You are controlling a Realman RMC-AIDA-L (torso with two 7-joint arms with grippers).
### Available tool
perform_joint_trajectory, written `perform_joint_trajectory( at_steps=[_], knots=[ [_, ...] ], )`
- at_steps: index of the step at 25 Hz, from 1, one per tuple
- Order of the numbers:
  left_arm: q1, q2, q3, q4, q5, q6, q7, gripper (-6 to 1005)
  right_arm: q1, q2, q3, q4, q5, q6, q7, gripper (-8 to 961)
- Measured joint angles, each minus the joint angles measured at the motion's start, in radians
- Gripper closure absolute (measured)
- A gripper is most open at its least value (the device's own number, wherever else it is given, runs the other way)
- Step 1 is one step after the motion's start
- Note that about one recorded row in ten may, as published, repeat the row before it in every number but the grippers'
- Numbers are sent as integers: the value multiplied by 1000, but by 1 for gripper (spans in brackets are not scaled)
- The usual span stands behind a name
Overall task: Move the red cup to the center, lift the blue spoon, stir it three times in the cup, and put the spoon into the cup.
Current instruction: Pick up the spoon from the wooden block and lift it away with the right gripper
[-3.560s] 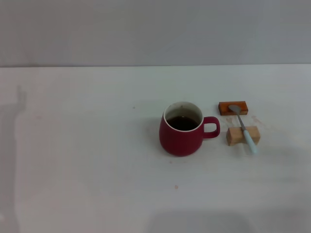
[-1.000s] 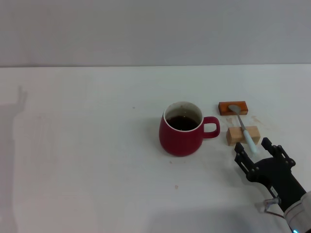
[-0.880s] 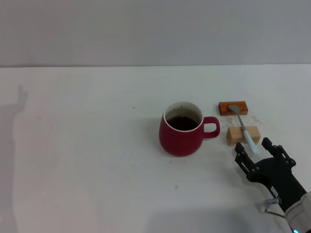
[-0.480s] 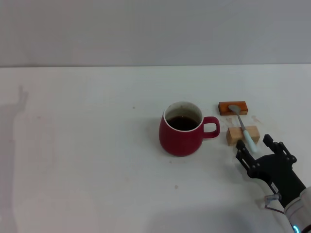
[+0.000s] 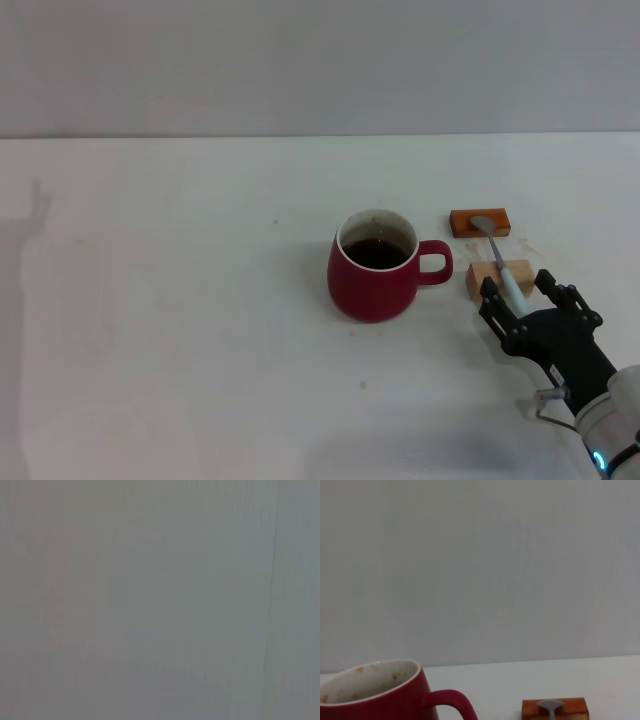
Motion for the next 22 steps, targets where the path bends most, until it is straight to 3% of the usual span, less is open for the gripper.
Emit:
perform_joint_trajectory(
  at_steps=[18,22],
  knots=[
    [15,1,-3,0,0,33,-1,136,-6,0,-4,15,-2,23,7,297],
    [19,1,-1,0,0,44,-1,136,-7,0,-3,15,0,23,8,520]
  ],
)
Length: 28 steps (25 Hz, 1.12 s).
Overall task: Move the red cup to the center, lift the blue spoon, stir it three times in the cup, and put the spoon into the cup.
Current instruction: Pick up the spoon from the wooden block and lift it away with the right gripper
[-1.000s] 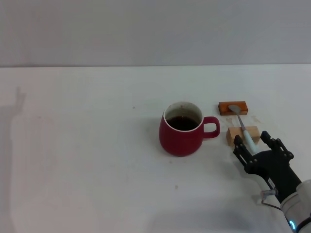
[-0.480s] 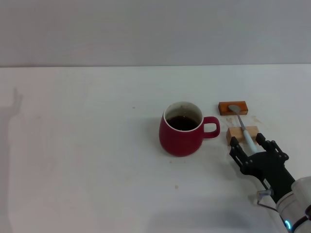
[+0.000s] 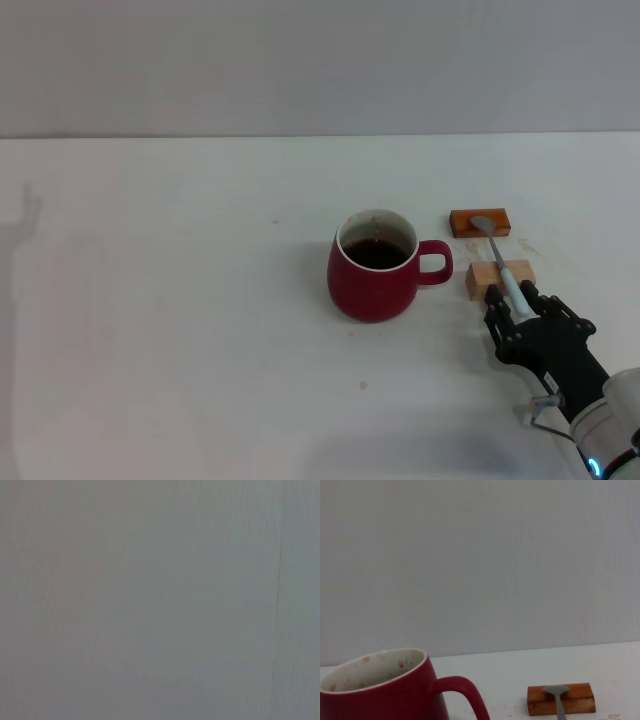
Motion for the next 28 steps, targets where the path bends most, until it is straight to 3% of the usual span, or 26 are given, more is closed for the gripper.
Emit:
perform_joint_trajectory(
  at_steps=[28],
  knots=[
    [17,-2,1,-2,0,23,-1,137,9,0,12,-9,1,16,3,580]
  ],
)
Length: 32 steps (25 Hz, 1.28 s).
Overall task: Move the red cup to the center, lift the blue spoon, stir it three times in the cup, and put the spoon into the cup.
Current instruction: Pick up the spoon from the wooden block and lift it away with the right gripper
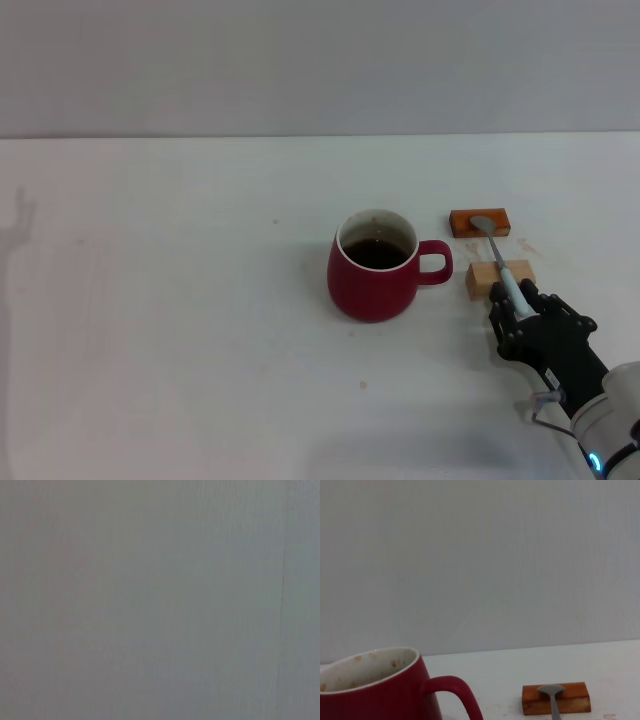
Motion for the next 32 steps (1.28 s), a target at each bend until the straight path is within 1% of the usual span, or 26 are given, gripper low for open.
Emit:
perform_joint_trajectory(
  at_steps=[7,17,23,28,32],
  knots=[
    [0,0,-2,0,0,2,0,136,-1,0,1,-1,0,0,7,624],
    [4,0,-2,0,0,3,0,136,2,-2,2,-3,1,8,13,621],
    [5,0,-1,0,0,3,0,136,2,-2,0,0,1,8,13,641],
    [5,1,-1,0,0,3,0,137,6,-2,-4,-2,1,11,13,697],
    [5,1,-1,0,0,3,0,137,7,-2,-3,0,1,11,11,698]
  ],
)
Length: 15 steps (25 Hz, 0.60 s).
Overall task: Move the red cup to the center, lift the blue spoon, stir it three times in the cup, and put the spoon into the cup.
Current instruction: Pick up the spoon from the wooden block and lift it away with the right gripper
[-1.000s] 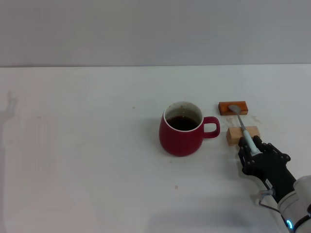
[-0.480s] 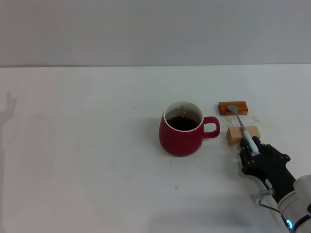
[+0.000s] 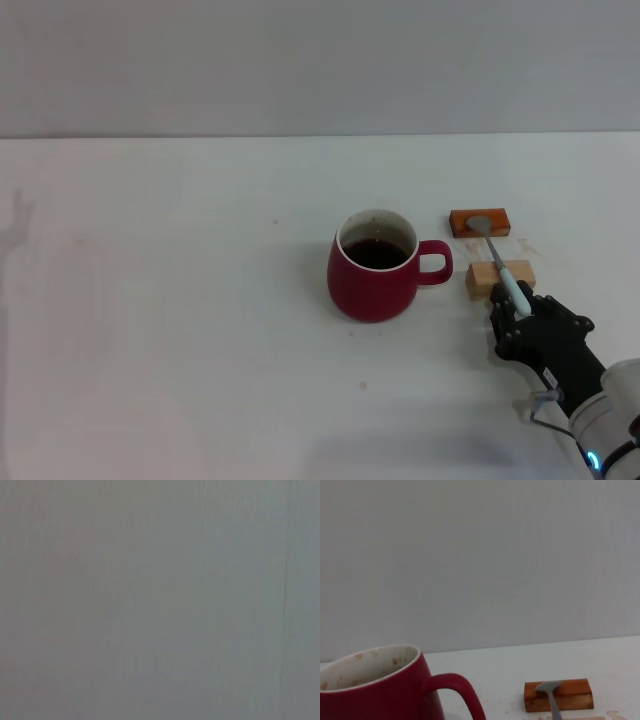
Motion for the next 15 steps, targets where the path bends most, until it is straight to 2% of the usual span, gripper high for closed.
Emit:
perform_joint_trajectory(
  at_steps=[15],
  knots=[
    [2,1,-3,0,0,1,0,136,-10,0,5,2,0,-10,-10,706]
  ],
)
